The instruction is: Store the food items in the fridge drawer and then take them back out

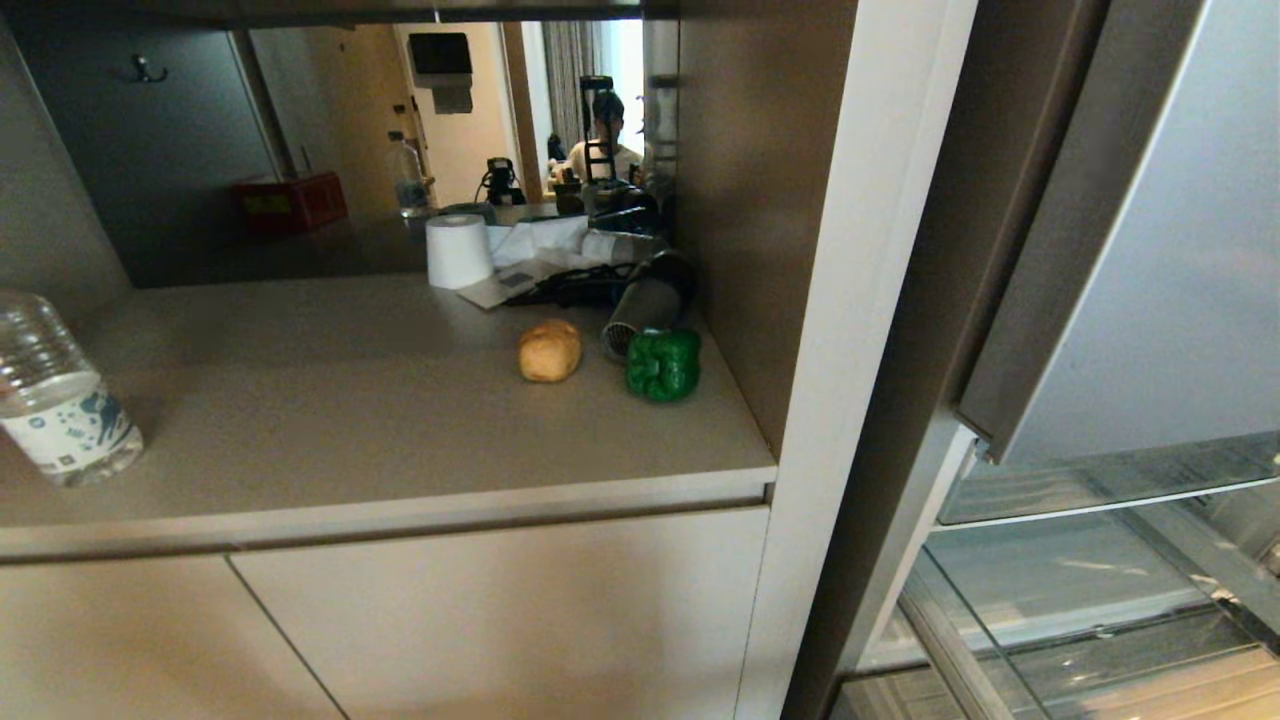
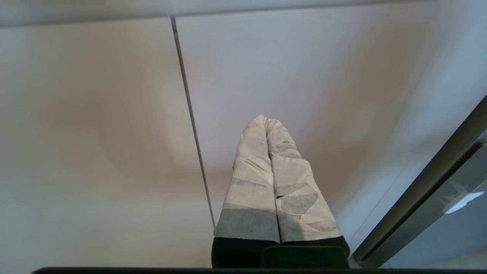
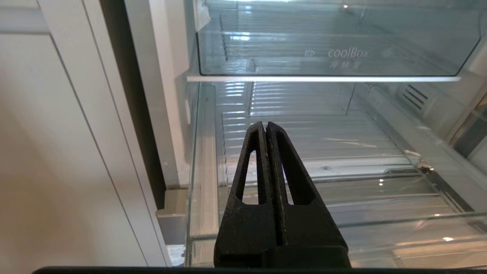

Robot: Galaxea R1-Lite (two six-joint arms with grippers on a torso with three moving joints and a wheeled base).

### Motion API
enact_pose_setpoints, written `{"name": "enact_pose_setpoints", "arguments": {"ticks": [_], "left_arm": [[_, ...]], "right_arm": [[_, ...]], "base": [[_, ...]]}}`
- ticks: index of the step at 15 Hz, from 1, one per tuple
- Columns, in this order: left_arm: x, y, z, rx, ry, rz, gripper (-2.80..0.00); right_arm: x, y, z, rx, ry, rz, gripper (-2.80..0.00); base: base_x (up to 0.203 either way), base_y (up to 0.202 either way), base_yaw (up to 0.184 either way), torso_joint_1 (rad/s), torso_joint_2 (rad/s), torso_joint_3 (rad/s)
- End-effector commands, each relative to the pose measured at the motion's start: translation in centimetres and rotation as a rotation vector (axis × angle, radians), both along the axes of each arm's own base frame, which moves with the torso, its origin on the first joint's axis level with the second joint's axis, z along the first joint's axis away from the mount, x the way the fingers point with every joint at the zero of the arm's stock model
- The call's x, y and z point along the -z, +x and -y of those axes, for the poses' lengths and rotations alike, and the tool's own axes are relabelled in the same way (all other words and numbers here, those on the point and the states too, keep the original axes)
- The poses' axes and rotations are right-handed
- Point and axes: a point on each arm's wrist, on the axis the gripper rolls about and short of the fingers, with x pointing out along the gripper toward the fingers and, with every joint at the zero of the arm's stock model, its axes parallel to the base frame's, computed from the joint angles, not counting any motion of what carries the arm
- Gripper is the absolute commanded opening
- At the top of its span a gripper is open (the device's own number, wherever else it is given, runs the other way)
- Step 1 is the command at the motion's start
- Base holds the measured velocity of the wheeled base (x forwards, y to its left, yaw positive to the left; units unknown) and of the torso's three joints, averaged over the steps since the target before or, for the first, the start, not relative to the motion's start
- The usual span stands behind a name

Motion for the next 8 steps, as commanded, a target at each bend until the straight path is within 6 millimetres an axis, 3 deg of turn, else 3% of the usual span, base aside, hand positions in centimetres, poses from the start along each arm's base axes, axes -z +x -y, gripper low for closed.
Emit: {"name": "enact_pose_setpoints", "arguments": {"ticks": [1, 8], "left_arm": [[0.0, 0.01, 0.0, 0.0, 0.0, -0.002, -2.8], [0.0, 0.01, 0.0, 0.0, 0.0, -0.002, -2.8]], "right_arm": [[0.85, 0.23, 0.0, 0.0, 0.0, -0.028, -2.8], [0.85, 0.23, 0.0, 0.0, 0.003, -0.028, -2.8]], "base": [[0.0, 0.0, 0.0, 0.148, -0.32, -0.175], [0.0, 0.0, 0.0, 0.123, -0.26, -0.137]]}}
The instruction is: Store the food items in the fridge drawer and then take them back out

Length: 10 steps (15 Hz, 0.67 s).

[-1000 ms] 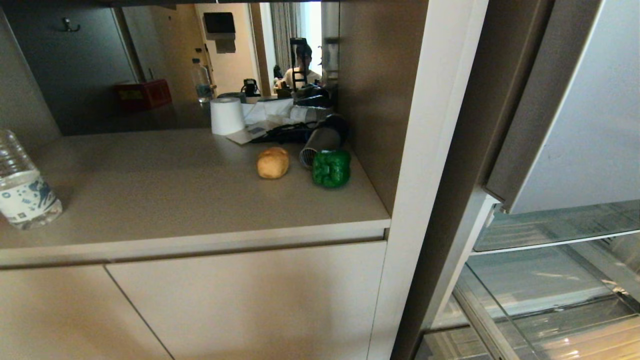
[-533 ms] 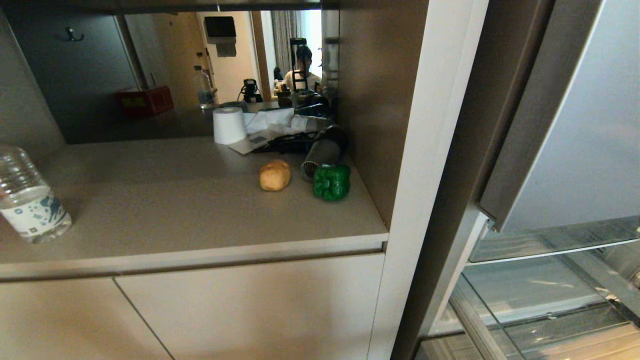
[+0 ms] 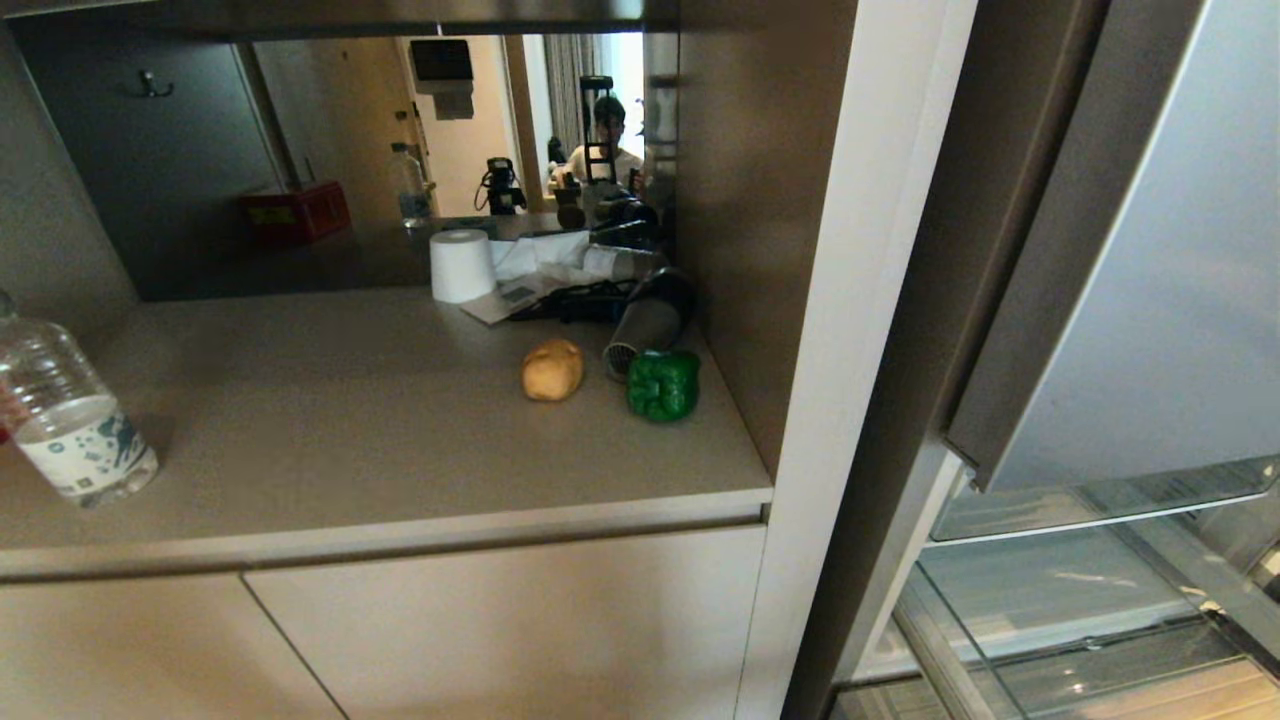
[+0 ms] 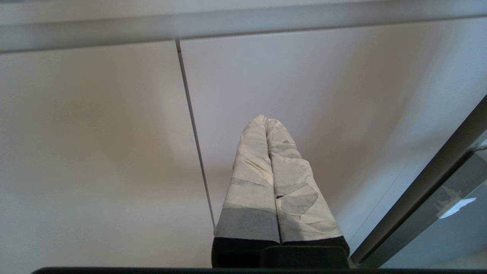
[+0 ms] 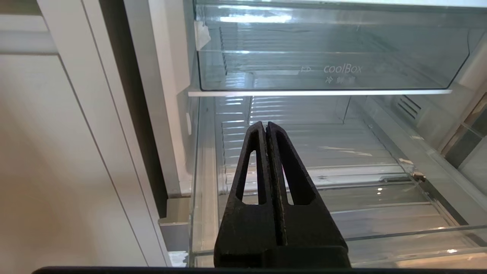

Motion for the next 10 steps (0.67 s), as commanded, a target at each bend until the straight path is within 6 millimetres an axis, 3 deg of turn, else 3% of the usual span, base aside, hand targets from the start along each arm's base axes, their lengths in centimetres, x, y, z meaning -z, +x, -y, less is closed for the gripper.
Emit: {"name": "enact_pose_setpoints", "arguments": {"ticks": [1, 10], "left_arm": [[0.0, 0.01, 0.0, -0.001, 0.0, -0.002, -2.8], [0.0, 0.01, 0.0, -0.001, 0.0, -0.002, -2.8]], "right_arm": [[0.83, 0.23, 0.0, 0.0, 0.003, -0.026, -2.8], [0.82, 0.23, 0.03, 0.008, 0.045, -0.024, -2.8]], "base": [[0.0, 0.0, 0.0, 0.095, -0.18, -0.1], [0.0, 0.0, 0.0, 0.02, -0.03, -0.019]]}}
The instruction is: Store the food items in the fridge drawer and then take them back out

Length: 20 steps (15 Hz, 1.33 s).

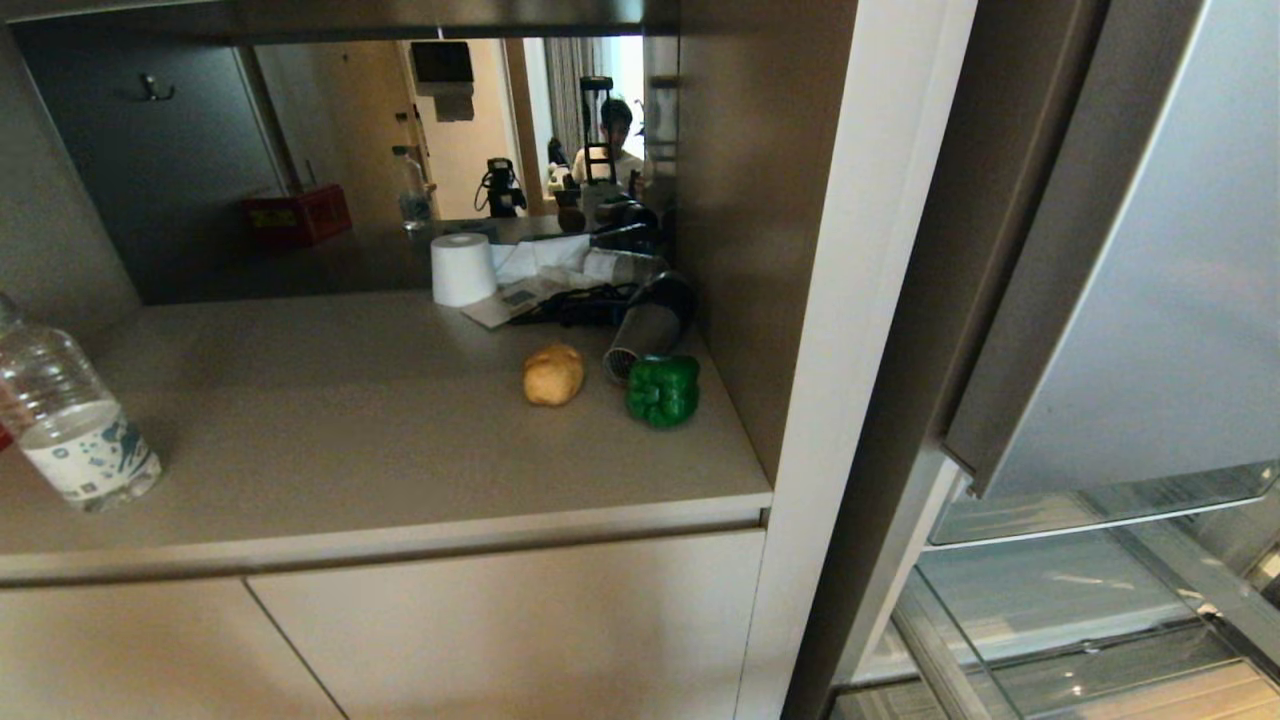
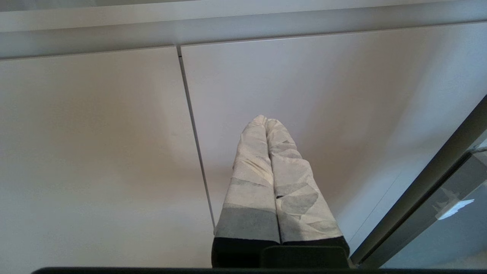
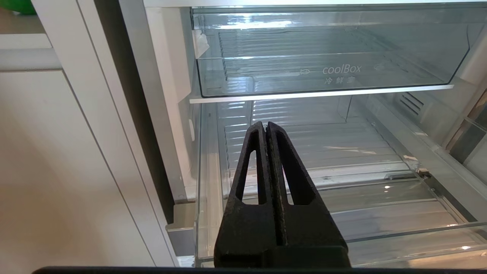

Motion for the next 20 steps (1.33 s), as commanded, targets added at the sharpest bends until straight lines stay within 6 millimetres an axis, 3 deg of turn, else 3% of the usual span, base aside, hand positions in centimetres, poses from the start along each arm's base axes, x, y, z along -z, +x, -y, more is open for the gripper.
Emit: {"name": "enact_pose_setpoints", "arguments": {"ticks": [1, 7, 15, 20], "left_arm": [[0.0, 0.01, 0.0, 0.0, 0.0, -0.002, -2.8], [0.09, 0.04, 0.03, 0.019, 0.072, -0.004, -2.8], [0.05, 0.08, 0.01, 0.004, 0.01, 0.006, -2.8], [0.05, 0.08, 0.01, 0.005, 0.01, 0.006, -2.8]], "right_arm": [[0.85, 0.23, 0.0, 0.0, 0.0, -0.028, -2.8], [0.85, 0.23, 0.0, 0.0, 0.0, -0.028, -2.8], [0.85, 0.23, 0.0, 0.0, 0.0, -0.028, -2.8], [0.85, 0.23, 0.0, 0.0, 0.0, -0.028, -2.8]], "base": [[0.0, 0.0, 0.0, 0.0, 0.0, 0.0], [0.0, 0.0, 0.0, 0.0, 0.0, 0.0], [0.0, 0.0, 0.0, 0.0, 0.0, 0.0], [-0.185, 0.0, 0.001, 0.0, 0.0, 0.001]]}}
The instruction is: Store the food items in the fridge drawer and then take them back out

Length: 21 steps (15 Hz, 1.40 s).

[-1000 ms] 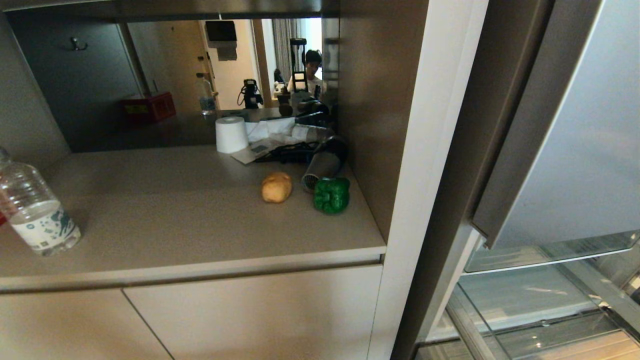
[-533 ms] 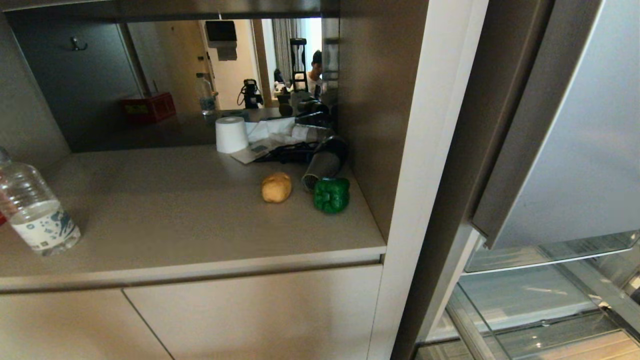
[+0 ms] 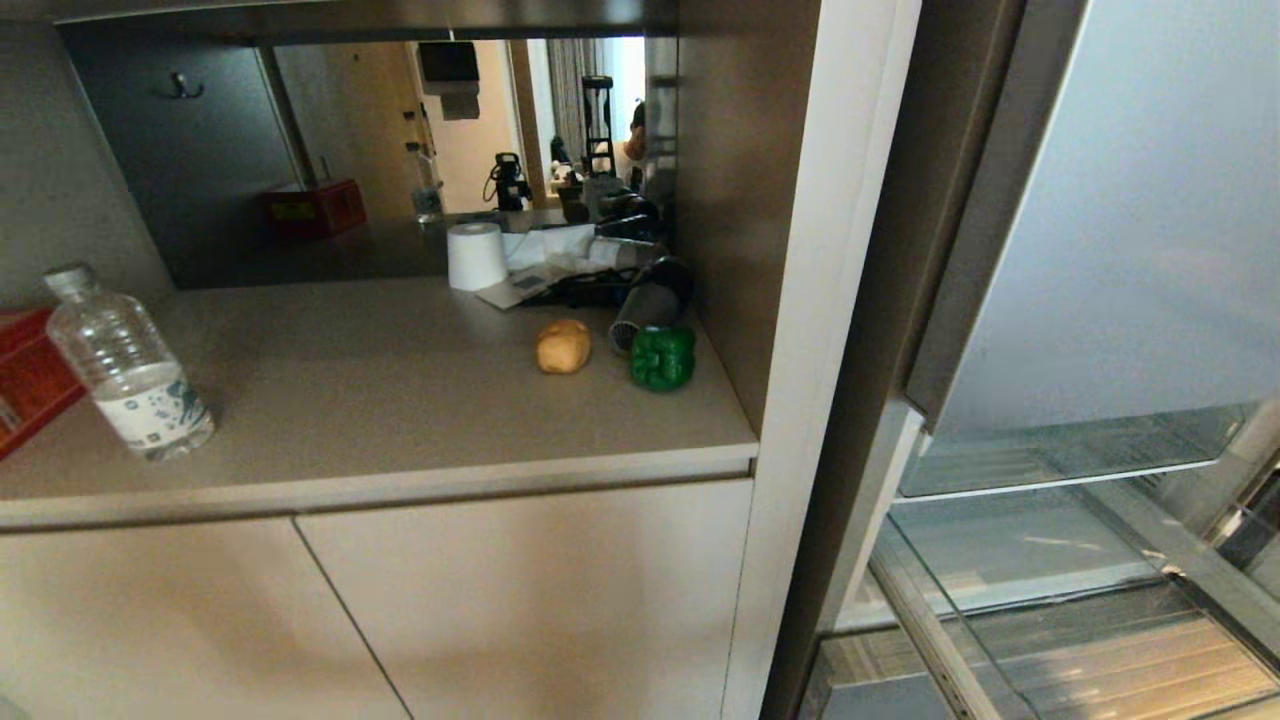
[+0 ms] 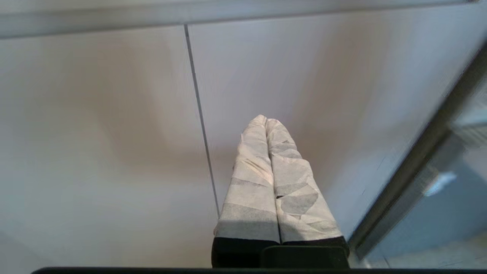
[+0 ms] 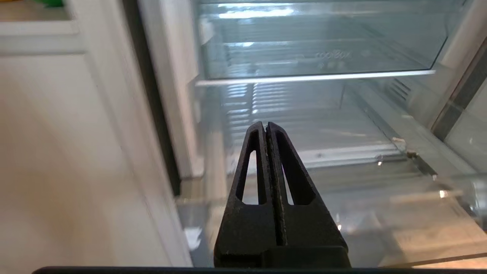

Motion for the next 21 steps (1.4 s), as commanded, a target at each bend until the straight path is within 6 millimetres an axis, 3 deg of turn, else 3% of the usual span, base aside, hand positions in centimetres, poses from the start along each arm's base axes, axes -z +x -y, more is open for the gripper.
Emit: {"name": "enact_pose_setpoints", "arguments": {"ticks": [1, 4, 21], "left_arm": [[0.0, 0.01, 0.0, 0.001, 0.0, -0.002, -2.8], [0.0, 0.01, 0.0, 0.001, 0.0, -0.002, -2.8], [0.0, 0.01, 0.0, 0.0, -0.001, -0.002, -2.8]], "right_arm": [[0.85, 0.23, 0.0, 0.0, 0.0, -0.028, -2.8], [0.85, 0.23, 0.0, 0.0, 0.0, -0.028, -2.8], [0.85, 0.23, 0.0, 0.001, 0.0, -0.028, -2.8]], "base": [[-0.193, 0.0, 0.003, 0.007, 0.0, 0.003], [-0.175, 0.0, 0.001, -0.004, 0.0, -0.002], [0.0, 0.0, 0.013, 0.002, 0.0, 0.0]]}}
